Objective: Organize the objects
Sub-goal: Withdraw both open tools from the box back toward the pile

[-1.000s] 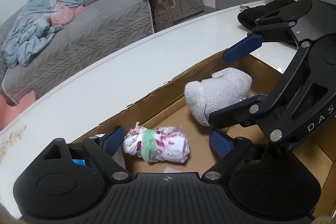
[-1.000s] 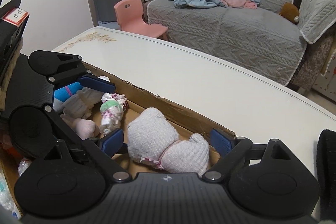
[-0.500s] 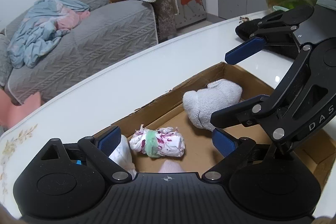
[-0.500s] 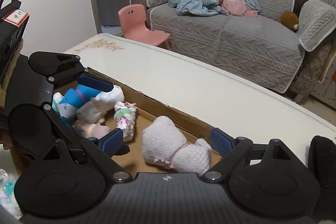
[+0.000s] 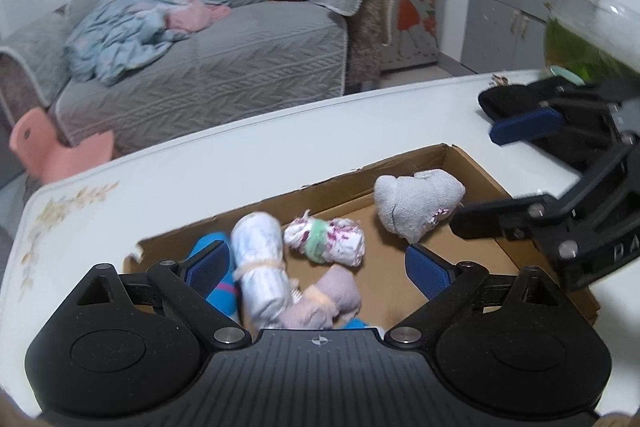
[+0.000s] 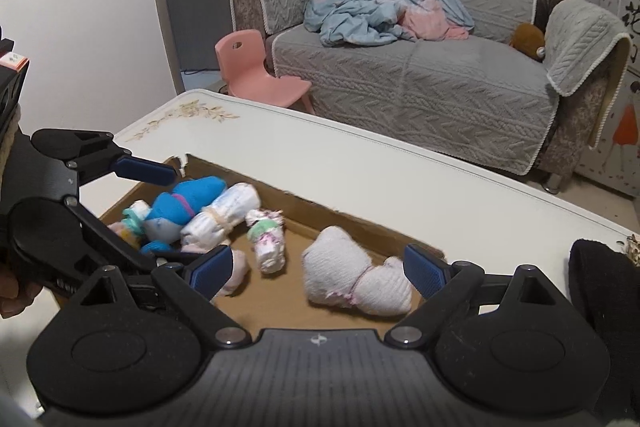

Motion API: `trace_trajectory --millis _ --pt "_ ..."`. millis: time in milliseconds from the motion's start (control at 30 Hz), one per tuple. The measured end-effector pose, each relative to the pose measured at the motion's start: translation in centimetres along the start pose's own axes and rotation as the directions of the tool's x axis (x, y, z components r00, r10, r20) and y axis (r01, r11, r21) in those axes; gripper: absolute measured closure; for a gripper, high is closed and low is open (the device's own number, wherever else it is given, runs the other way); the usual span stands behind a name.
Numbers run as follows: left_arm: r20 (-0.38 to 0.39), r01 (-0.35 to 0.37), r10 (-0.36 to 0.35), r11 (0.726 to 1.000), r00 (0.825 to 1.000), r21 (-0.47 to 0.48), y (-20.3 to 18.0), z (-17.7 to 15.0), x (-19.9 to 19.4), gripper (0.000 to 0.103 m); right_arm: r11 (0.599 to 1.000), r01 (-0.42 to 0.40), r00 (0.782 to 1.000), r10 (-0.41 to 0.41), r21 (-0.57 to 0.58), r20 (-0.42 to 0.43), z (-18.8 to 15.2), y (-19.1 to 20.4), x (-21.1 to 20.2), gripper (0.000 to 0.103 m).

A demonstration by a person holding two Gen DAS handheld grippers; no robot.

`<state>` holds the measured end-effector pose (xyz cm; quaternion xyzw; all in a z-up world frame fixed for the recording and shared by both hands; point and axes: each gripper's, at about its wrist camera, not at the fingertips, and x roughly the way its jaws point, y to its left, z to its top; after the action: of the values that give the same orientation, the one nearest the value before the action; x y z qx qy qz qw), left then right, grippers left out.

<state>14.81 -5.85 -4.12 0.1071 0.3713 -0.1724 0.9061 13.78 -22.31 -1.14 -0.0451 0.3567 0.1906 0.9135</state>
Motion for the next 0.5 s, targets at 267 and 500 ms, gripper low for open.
trace_trajectory --millis 267,500 --pt "0.028 -0.025 0.025 0.999 0.999 0.02 -0.6 -1.3 -3.5 0.006 1.0 -0.008 1.0 0.008 -0.008 0.021 -0.6 2.2 -1.8 0.011" --pt "0.056 -0.026 0.024 0.999 0.998 0.02 -0.9 -3.0 -6.1 0.006 1.0 0.0 0.999 0.001 -0.02 0.041 -0.9 3.5 -3.7 0.011"
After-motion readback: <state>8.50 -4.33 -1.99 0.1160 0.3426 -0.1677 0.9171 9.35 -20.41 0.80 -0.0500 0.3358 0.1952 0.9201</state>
